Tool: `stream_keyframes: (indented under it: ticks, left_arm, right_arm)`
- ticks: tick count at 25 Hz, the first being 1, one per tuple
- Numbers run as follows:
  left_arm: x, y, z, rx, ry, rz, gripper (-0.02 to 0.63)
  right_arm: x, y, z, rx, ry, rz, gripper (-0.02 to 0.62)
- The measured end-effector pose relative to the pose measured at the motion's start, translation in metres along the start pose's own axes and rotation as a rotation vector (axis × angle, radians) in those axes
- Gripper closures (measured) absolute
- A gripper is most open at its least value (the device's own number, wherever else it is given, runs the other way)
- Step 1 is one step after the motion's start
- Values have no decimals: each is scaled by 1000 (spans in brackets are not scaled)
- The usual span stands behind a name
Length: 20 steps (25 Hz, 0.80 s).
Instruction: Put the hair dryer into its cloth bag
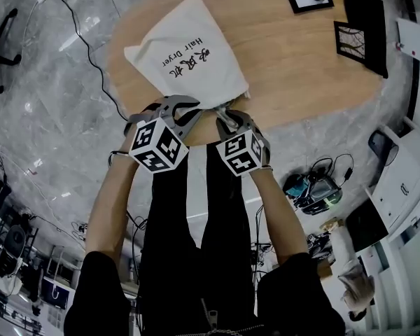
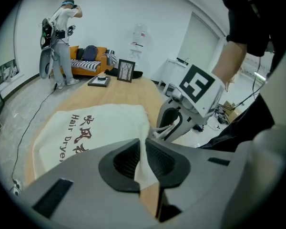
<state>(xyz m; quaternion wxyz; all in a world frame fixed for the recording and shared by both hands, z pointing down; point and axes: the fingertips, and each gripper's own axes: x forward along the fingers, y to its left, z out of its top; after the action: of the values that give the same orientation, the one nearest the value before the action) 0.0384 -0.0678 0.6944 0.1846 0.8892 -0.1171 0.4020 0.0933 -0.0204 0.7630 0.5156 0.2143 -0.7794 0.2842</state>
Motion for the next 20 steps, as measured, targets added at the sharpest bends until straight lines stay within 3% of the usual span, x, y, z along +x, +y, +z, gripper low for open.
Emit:
stream_keyframes:
  ticks: [9,20]
  left_arm:
    - [1,-3,4,-6,-22,-10,563]
    - [-13,13,11,-91,-107,-18,563]
  right_arm:
    - [-11,-21,46,-100,-84,-108,492]
    - [-1,-28,92,-200,-194,-118,492]
